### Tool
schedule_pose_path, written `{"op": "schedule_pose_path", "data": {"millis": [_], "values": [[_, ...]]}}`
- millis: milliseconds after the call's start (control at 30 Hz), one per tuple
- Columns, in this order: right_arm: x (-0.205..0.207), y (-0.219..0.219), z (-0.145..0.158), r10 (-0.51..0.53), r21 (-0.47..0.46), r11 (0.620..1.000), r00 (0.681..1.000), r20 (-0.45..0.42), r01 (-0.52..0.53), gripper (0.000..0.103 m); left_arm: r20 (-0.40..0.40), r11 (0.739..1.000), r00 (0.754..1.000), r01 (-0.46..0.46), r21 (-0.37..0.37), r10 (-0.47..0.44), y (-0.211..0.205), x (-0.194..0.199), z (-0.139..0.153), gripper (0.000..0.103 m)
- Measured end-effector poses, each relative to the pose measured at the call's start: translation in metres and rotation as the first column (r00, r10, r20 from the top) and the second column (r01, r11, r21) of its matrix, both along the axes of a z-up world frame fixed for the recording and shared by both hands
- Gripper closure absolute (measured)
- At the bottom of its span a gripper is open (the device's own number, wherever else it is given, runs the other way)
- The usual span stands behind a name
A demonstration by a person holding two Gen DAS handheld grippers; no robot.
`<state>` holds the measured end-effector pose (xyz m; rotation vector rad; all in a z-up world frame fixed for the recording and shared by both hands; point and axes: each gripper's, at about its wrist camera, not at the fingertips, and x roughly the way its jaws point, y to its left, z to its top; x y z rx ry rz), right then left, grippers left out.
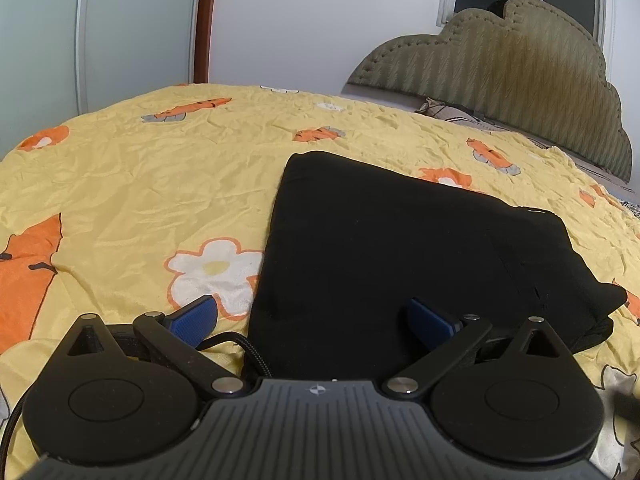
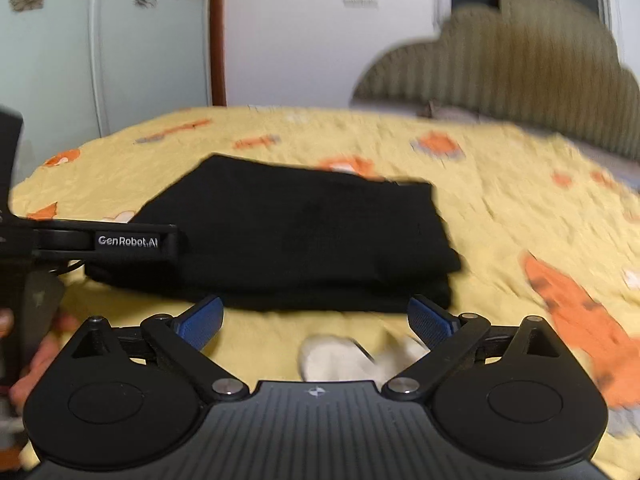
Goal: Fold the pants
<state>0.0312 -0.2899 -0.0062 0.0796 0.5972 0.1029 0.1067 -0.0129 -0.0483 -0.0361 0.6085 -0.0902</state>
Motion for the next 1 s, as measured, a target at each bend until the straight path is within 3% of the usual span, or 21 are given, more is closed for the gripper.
{"op": "schedule_pose_path", "data": {"millis": [67, 133, 233, 367, 533, 700, 867, 1000], "values": [[-0.021, -0.023, 0.031, -0.033, 0.048, 0.998, 0.999, 0.039, 0.031, 0.004, 0.004, 1.0, 1.0, 0.002, 0.01, -0.002, -0.001, -0.001, 0.0, 0.0], [-0.043, -0.037, 0.062, -0.048, 0.067, 0.997, 0.989, 0.141, 0.038, 0.0, 0.006, 1.0, 1.0, 0.007, 0.02, -0.008, -0.002, -0.001, 0.0, 0.0], [-0.046, -0.032, 0.077, 0.033, 0.016, 0.999, 0.968, 0.247, -0.038, 0.0, 0.011, 0.999, 1.0, 0.008, 0.039, -0.009, -0.004, -0.002, 0.001, 0.0], [0.003, -0.002, 0.034, 0.031, 0.02, 0.999, 0.981, 0.192, -0.036, 0.0, 0.021, 0.998, 1.0, 0.012, 0.063, -0.013, -0.007, -0.002, 0.001, 0.0], [0.036, 0.029, -0.022, 0.015, -0.022, 1.0, 0.972, 0.236, -0.01, 0.0, 0.03, 0.997, 0.999, 0.019, 0.075, -0.021, -0.008, -0.003, 0.001, 0.0], [0.037, 0.034, -0.025, 0.024, -0.053, 0.999, 0.975, 0.22, -0.013, 0.0, 0.035, 0.996, 0.999, 0.021, 0.087, -0.024, -0.01, -0.003, 0.001, 0.0], [0.047, 0.028, -0.028, -0.03, -0.04, 0.999, 0.987, 0.157, 0.036, 0.0, 0.04, 0.995, 0.999, 0.028, 0.097, -0.032, -0.011, -0.004, 0.001, 0.0], [0.046, 0.024, -0.03, -0.031, -0.016, 0.999, 0.987, 0.161, 0.034, 0.0, 0.04, 0.995, 0.998, 0.035, 0.089, -0.039, -0.009, -0.004, 0.001, 0.0]]}}
